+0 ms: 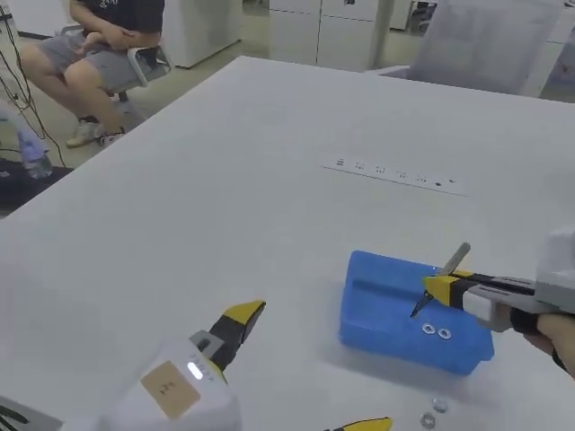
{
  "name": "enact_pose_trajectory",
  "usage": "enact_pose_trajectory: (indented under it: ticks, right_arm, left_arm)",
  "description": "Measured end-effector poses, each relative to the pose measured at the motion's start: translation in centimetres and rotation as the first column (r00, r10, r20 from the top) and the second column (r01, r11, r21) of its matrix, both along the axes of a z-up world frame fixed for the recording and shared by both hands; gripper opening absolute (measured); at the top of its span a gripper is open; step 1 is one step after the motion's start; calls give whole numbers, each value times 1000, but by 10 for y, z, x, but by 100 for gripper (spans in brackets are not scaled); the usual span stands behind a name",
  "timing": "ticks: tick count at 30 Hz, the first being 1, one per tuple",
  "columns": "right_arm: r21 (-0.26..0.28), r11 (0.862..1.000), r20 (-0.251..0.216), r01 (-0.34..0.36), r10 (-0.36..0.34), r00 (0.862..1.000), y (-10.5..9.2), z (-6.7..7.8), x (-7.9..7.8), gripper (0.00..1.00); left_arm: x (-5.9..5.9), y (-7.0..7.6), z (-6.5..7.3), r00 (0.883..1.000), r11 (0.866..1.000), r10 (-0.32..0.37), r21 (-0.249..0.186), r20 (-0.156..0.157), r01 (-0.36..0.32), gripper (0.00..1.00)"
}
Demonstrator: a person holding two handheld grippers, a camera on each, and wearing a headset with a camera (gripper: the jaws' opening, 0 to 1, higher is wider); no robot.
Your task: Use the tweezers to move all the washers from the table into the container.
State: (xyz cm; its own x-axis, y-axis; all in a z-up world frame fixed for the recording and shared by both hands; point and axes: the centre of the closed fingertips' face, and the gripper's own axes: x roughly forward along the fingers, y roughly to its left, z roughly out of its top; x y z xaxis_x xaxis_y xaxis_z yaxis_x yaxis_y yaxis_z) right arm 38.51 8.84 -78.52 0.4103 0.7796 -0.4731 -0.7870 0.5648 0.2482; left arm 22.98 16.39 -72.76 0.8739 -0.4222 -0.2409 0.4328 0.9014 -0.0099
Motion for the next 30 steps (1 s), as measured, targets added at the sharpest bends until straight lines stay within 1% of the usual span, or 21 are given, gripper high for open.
enact_pose_trajectory:
  ticks: [3, 8, 9, 10, 12, 15, 19, 24, 28, 30]
  right_arm:
    - [-13, 1000, -10, -2, 2, 1000, -1, -5, 1, 3]
    - [-43, 999, -10, -17, 17, 1000, -3, -13, 1, 3]
    - [-42, 999, -12, -16, 16, 1000, -4, -14, 5, 3]
    - [-37, 999, -12, -18, 17, 1000, -4, -14, 5, 3]
    - [-40, 999, -8, -23, 23, 1000, -3, -15, 7, 3]
    - [-72, 997, 7, -35, 36, 999, -1, -19, 6, 3]
    - [-88, 995, 18, -55, 57, 998, 0, -20, 1, 3]
    - [-77, 995, 41, -60, 63, 997, 2, -14, -3, 4]
    - [-24, 999, 74, -39, 40, 996, 2, 5, -6, 4]
    - [-2, 999, 80, -33, 33, 996, 1, 14, -9, 4]
  left_arm:
    - [0, 0, -1, 1000, 1000, 0, 1, -3, 0, 86]
    - [0, 0, -2, 1000, 1000, -3, 7, -7, 3, 86]
    - [0, 0, -2, 1000, 1000, -4, 10, -7, 4, 86]
    - [0, 0, -2, 1000, 1000, -4, 11, -7, 4, 86]
    - [0, 0, -3, 1000, 1000, -6, 12, -10, 6, 86]
    - [0, -1, -3, 1000, 1000, -7, 16, -11, 8, 86]
    - [0, 0, -3, 1000, 1000, -4, 15, -11, 4, 85]
    - [0, 1, -3, 1000, 1000, -1, 15, -8, 1, 86]
    - [0, 1, -3, 1000, 1000, -1, 15, -8, 1, 85]
    - [0, 1, -3, 1000, 1000, 0, 15, -8, 0, 85]
